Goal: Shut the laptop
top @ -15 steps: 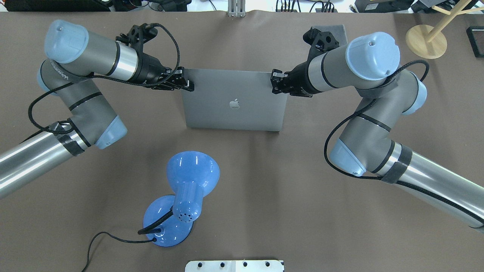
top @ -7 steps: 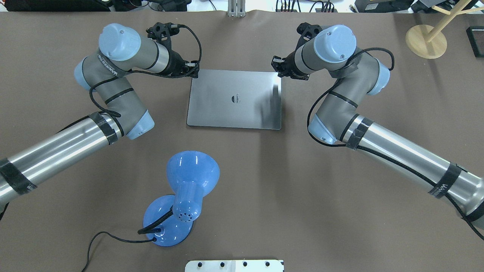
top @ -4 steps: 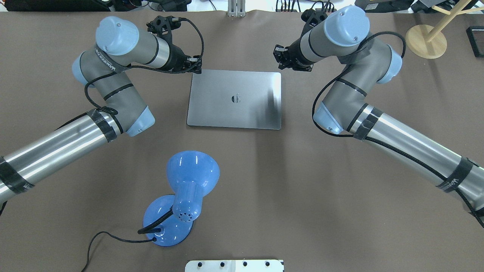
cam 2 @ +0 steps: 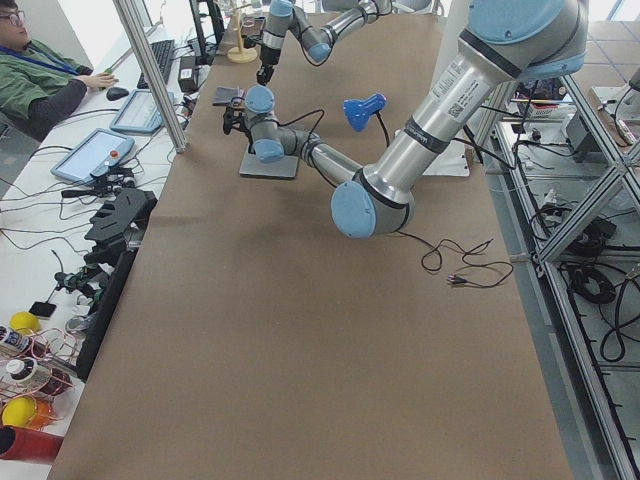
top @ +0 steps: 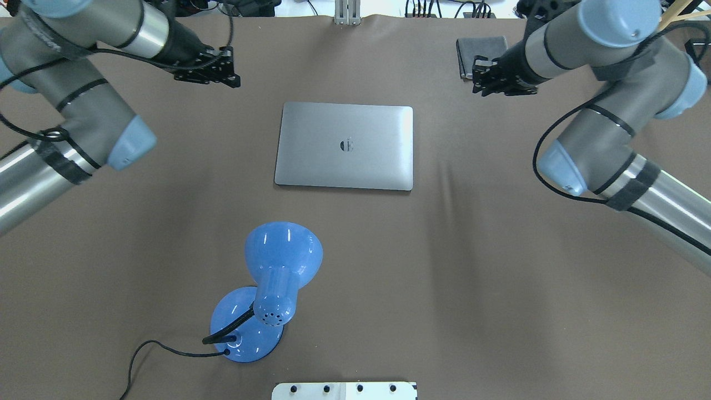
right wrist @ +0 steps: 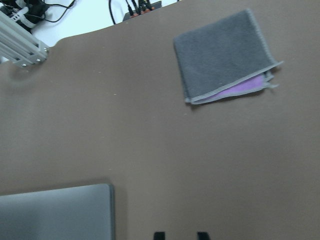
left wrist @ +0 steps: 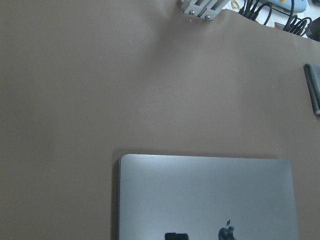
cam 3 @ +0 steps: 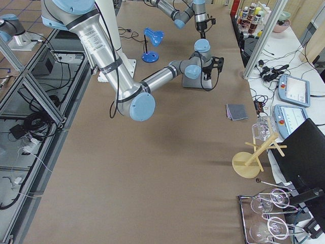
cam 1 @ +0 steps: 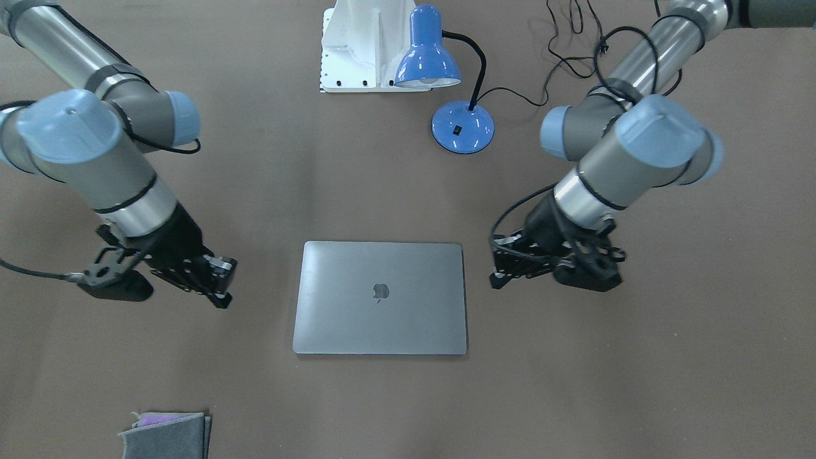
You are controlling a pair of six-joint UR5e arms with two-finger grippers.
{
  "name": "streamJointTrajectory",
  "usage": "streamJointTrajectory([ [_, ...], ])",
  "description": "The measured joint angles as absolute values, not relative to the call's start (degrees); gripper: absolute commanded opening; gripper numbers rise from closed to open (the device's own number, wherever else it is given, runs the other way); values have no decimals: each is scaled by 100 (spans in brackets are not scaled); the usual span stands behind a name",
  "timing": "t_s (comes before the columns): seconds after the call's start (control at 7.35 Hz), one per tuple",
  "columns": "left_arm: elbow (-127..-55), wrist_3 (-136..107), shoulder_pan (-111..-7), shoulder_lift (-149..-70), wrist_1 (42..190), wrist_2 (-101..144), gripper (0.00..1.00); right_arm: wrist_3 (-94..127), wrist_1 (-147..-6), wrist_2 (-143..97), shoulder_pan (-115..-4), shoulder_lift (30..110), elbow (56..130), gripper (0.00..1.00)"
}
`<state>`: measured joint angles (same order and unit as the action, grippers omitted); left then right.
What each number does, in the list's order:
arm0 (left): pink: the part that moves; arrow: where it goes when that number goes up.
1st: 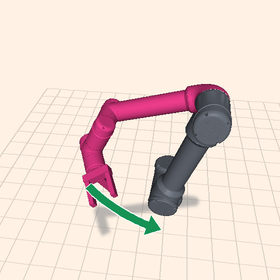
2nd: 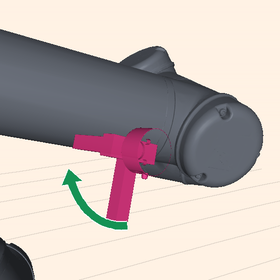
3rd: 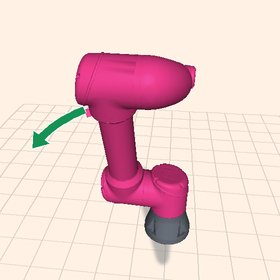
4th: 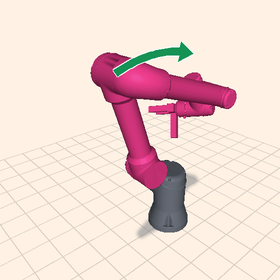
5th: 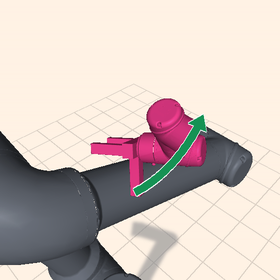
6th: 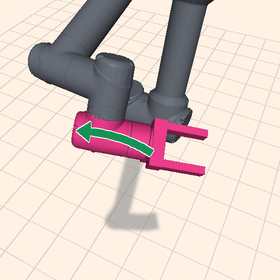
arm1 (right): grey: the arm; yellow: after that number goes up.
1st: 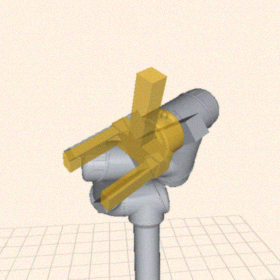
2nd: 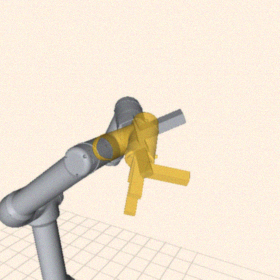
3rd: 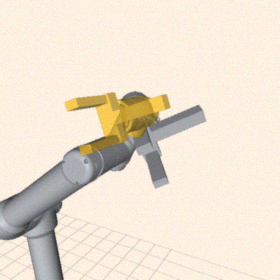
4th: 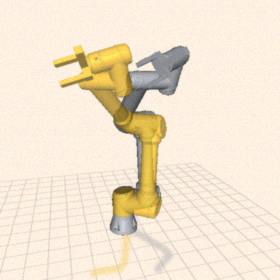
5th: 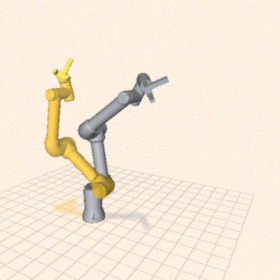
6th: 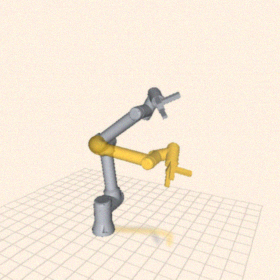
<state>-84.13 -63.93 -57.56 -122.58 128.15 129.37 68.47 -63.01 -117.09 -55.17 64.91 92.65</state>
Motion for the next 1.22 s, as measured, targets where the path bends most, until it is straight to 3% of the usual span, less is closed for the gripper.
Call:
streamJointTrajectory([
  [0.41, -8669, -3885, -6891, -11065, 12204, 13404, 99, 4870, -6440, -12156, -6449, 8123, 9970, 100],
  [0.82, -8679, -1060, -7941, -9850, 11511, 13432, 99, 2340, -6524, -12692, -7656, 9626, 10061, 100],
  [1.22, -8735, 793, -8694, -9386, 10129, 13368, 99, 665, -7228, -12965, -8549, 10236, 10091, 100],
])
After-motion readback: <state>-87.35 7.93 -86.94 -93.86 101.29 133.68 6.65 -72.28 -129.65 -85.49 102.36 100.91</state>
